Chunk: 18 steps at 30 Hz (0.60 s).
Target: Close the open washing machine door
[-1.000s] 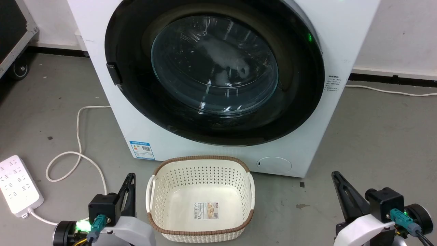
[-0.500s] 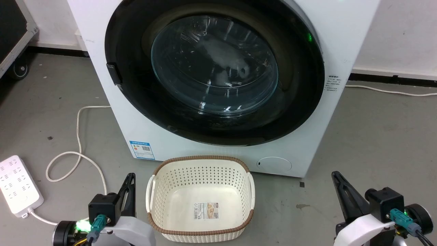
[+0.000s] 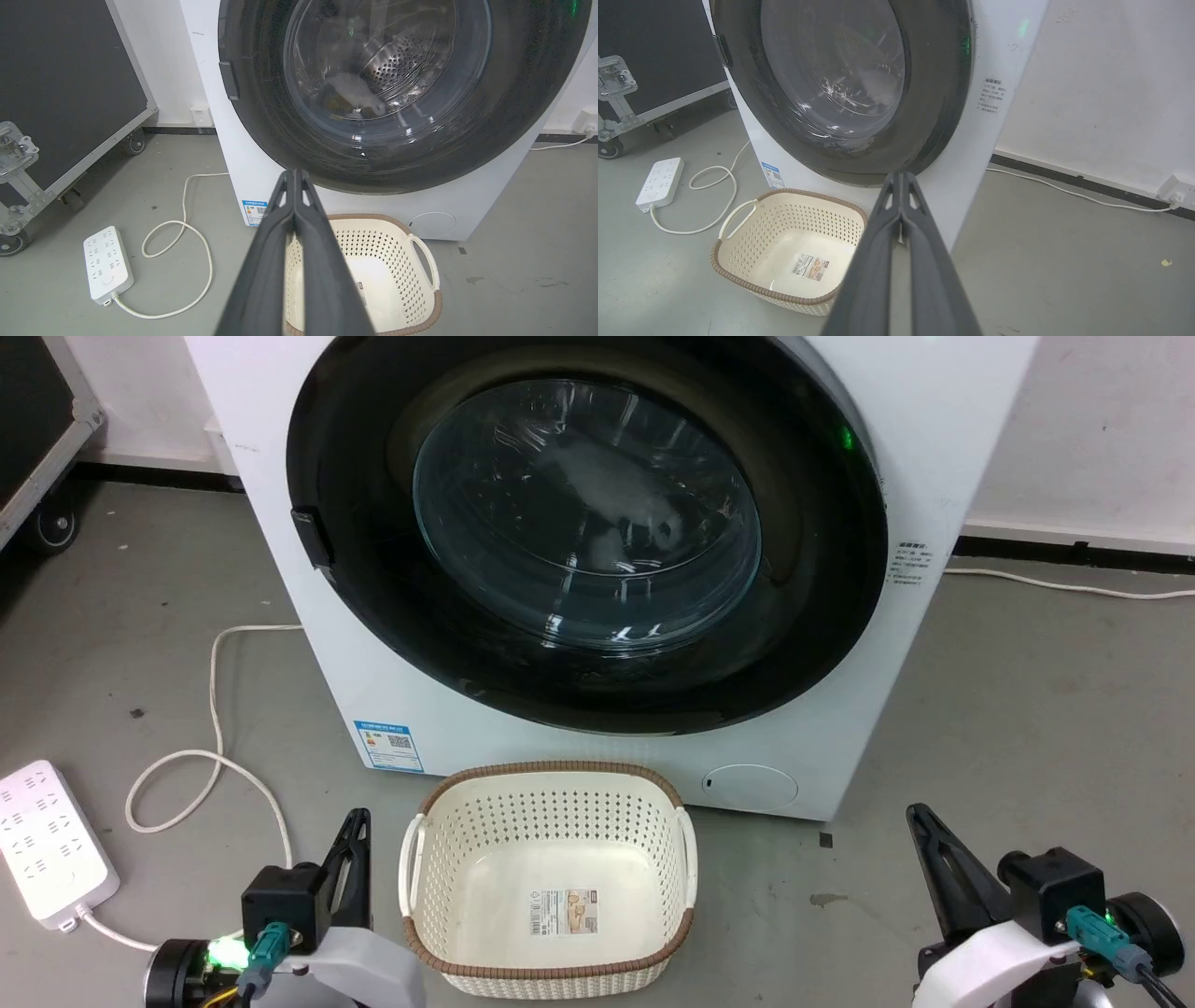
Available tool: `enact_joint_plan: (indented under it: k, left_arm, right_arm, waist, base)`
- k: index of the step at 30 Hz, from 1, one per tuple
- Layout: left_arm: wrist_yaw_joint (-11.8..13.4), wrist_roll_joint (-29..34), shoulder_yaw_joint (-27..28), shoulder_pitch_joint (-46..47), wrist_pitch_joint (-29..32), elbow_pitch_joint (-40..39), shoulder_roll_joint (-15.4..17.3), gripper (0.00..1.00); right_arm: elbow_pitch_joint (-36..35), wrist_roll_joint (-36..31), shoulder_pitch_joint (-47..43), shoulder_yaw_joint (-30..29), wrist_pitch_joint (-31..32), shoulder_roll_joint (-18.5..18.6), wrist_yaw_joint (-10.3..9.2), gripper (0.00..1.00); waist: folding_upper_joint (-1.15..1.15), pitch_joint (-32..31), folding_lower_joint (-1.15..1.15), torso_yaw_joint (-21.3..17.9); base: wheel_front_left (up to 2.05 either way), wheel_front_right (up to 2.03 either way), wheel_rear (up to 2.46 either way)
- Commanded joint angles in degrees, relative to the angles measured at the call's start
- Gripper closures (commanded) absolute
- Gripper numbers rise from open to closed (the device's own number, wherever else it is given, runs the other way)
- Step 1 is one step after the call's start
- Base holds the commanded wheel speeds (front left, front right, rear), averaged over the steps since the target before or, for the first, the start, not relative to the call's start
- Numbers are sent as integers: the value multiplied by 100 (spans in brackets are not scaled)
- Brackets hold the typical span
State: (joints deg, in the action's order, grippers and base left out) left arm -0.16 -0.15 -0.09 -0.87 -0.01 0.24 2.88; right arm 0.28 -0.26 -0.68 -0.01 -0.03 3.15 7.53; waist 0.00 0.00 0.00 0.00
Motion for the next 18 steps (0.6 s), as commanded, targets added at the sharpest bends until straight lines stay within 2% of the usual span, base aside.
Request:
enact_joint_plan:
  k: [1,18]
  left_arm:
    - [16,15,9,87,1,-24,-1,100]
    - [16,15,9,87,1,-24,-1,100]
  right_arm:
    - [-28,26,68,1,3,-27,-4,100]
    - [-28,26,68,1,3,-27,-4,100]
  waist:
    - [0,0,0,0]
    - [0,0,0,0]
  base:
    - [0,0,0]
    - [0,0,0]
